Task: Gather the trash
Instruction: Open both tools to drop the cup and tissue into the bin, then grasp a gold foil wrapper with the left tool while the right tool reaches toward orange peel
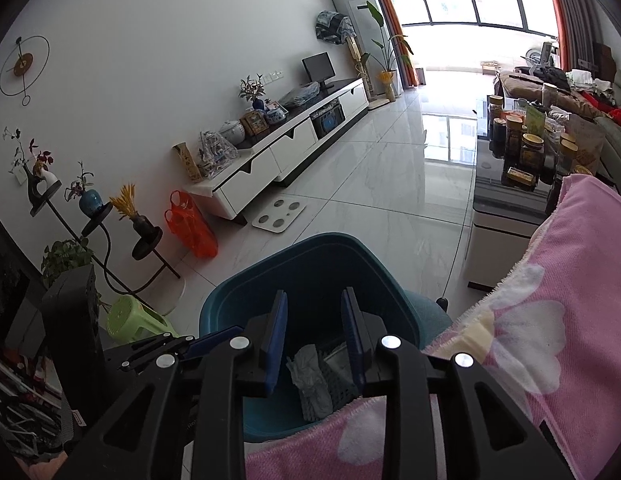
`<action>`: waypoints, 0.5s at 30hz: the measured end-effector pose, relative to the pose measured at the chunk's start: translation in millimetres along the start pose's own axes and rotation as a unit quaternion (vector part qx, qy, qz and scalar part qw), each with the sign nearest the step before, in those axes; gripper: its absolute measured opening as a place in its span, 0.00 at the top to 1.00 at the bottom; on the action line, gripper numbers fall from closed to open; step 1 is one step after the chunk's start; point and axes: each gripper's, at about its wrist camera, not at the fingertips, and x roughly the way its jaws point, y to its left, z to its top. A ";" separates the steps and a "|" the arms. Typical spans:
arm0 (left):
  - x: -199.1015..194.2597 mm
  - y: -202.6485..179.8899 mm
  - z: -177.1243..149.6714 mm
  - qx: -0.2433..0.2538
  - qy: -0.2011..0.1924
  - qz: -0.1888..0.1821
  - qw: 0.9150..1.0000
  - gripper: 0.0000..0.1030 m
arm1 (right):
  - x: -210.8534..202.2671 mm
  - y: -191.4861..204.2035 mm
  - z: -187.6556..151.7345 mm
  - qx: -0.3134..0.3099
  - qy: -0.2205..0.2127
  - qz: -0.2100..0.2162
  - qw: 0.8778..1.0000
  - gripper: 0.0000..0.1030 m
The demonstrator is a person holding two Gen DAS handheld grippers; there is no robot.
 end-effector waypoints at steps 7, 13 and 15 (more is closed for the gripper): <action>-39.1 -16.8 -9.2 0.021 -0.049 -0.008 0.999 0.55 | -46.0 -4.9 -8.8 0.002 -0.036 0.010 0.999 0.71; -80.1 -66.4 -26.6 0.081 -0.086 -0.068 0.991 0.46 | -113.6 -7.7 -27.4 -0.016 -0.081 -0.004 0.997 0.64; -90.7 -89.2 -32.6 0.109 -0.090 -0.097 0.985 0.45 | -139.0 -12.5 -35.8 -0.014 -0.098 -0.014 0.995 0.63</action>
